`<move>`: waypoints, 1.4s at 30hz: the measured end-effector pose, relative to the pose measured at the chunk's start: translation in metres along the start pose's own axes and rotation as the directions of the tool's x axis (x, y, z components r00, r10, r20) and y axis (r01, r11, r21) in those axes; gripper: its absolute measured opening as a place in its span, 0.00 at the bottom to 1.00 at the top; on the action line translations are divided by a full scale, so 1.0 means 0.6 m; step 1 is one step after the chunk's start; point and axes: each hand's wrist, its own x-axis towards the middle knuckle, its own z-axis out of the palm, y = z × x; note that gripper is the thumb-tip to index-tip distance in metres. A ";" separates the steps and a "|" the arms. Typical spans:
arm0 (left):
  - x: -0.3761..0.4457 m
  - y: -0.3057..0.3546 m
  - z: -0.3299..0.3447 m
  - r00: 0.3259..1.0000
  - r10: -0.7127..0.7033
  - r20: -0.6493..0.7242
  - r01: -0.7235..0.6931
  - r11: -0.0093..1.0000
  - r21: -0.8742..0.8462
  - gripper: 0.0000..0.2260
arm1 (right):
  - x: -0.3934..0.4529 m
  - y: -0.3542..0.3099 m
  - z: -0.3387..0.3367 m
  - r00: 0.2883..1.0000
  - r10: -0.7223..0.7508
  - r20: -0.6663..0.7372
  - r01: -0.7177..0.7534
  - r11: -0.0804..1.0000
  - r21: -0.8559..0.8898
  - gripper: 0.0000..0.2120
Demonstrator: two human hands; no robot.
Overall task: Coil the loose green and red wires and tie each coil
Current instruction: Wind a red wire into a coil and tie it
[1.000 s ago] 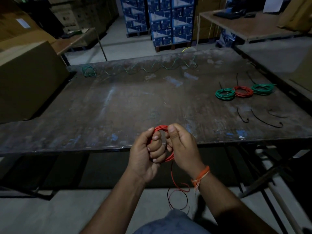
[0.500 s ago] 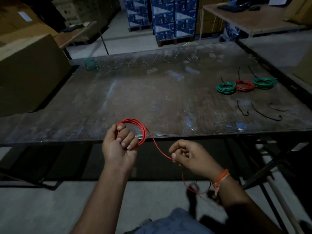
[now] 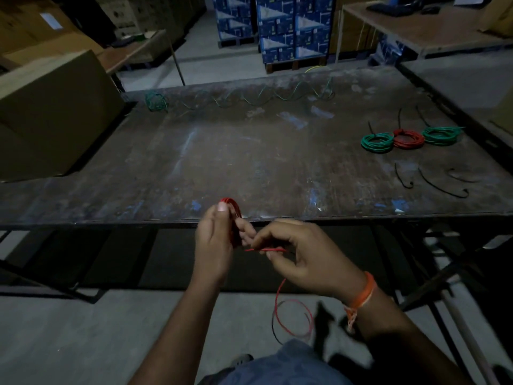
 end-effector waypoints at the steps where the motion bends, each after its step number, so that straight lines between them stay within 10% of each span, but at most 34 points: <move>1: -0.003 0.000 0.002 0.999 0.039 0.014 -0.040 0.997 0.069 0.18 | 0.006 -0.008 0.000 0.999 -0.029 -0.019 0.028 1.000 -0.013 0.15; 13: -0.004 0.002 -0.006 0.982 0.004 0.191 -0.011 0.999 0.037 0.29 | 0.055 -0.005 -0.030 0.966 0.125 -0.227 -0.060 0.960 0.275 0.11; 21: -0.002 0.012 -0.004 0.931 -0.079 0.356 0.145 0.976 -0.162 0.16 | 0.055 0.037 0.005 0.915 0.315 -0.253 -0.151 0.847 0.510 0.08; 26: 0.004 0.012 -0.009 0.905 -0.151 0.397 0.318 0.862 -0.396 0.17 | 0.056 0.041 0.032 0.937 0.248 -0.247 -0.191 0.954 0.231 0.12; 42: 0.048 -0.012 -0.059 0.762 -0.196 0.617 0.609 0.539 -0.582 0.16 | 0.115 0.054 0.111 0.910 0.228 -0.346 -0.213 0.974 0.079 0.16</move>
